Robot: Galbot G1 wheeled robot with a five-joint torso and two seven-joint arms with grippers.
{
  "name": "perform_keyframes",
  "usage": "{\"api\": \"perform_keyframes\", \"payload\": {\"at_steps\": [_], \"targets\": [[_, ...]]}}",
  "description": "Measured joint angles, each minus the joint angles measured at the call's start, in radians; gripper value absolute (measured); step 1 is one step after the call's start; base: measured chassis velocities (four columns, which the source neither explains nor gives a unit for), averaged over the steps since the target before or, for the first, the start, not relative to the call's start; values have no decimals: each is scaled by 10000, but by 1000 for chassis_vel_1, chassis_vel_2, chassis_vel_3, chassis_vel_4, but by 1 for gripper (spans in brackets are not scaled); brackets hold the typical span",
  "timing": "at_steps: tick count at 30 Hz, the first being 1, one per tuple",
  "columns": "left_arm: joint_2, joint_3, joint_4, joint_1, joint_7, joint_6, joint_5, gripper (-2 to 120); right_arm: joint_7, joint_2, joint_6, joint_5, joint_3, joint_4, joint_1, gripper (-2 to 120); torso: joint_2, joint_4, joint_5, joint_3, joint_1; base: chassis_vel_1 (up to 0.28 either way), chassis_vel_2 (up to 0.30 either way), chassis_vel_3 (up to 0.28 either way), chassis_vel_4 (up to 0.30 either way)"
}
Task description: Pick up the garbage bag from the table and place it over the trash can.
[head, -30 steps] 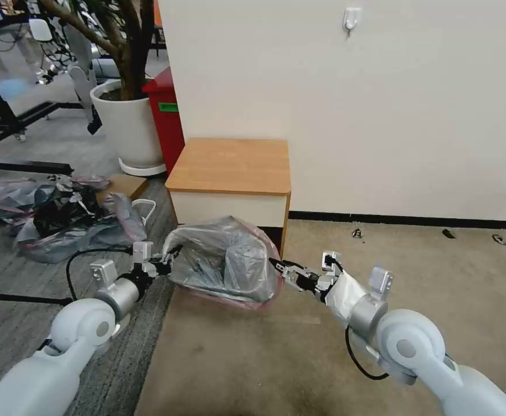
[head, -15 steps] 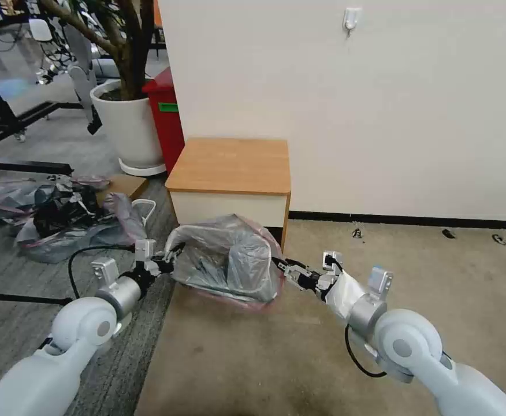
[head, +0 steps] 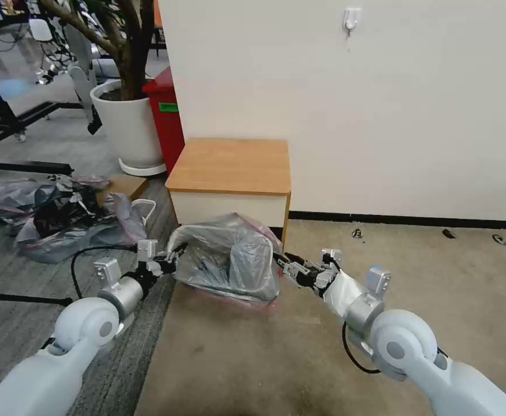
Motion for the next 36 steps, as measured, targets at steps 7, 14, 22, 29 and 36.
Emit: {"api": "perform_keyframes", "payload": {"at_steps": [7, 14, 22, 29, 36], "targets": [[-22, 36, -95, 93, 3, 0, 145, 2, -135, -96, -11, -584, -18, -88, -64, 2, 0, 0, 0, 0, 0, 0, 0, 0, 0], [-27, 22, -164, 163, 3, 0, 239, 2, -91, -150, -17, -912, -8, -113, -88, 0, 0, 0, 0, 0, 0, 0, 0, 0, 0], [-39, 29, -369, 349, 4, 8, 242, 2, 158, 13, 245, -2814, -447, -641, 72, 0, 0, 0, -1, 0, 0, 0, 0, 0, 0], [-55, -12, -469, 505, 6, 27, 234, 2, 245, 161, 281, -3453, -644, -1181, 98, 0, -1, 0, 0, 0, 0, 0, 0, 0, 0], [-94, -12, -598, 576, 6, 69, 185, 2, 561, 561, 396, -3853, -1055, -1882, 227, 0, 0, 0, -1, 0, 0, 0, 0, 0, 0]]}}
